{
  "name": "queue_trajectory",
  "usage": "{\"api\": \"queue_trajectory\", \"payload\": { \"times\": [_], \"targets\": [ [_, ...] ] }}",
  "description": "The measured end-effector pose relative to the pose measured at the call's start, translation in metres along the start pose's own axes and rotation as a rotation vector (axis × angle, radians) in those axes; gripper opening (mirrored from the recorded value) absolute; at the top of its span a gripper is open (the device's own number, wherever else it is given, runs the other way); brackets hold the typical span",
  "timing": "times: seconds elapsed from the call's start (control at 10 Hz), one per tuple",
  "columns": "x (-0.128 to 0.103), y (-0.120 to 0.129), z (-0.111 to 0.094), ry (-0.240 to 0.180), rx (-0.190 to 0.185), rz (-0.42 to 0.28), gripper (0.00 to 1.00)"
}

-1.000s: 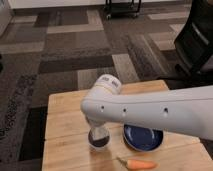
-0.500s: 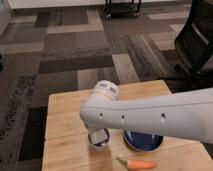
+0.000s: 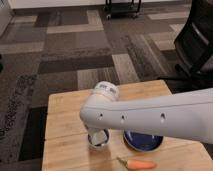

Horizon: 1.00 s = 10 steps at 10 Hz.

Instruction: Place the white sponge in the ceramic cup

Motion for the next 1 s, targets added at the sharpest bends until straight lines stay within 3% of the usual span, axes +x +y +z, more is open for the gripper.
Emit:
{"api": "queue_trajectory", "payload": {
  "times": [0.1, 0.3, 1.0],
  "targets": [
    [0.0001, 0.0, 0.0001, 0.0, 0.0, 0.0, 0.61],
    [0.0005, -0.0002, 0.0003, 0.002, 0.0, 0.0, 0.78],
    [0.0018, -0.0004, 0.001, 0.006, 0.0, 0.002, 0.8]
  ]
}}
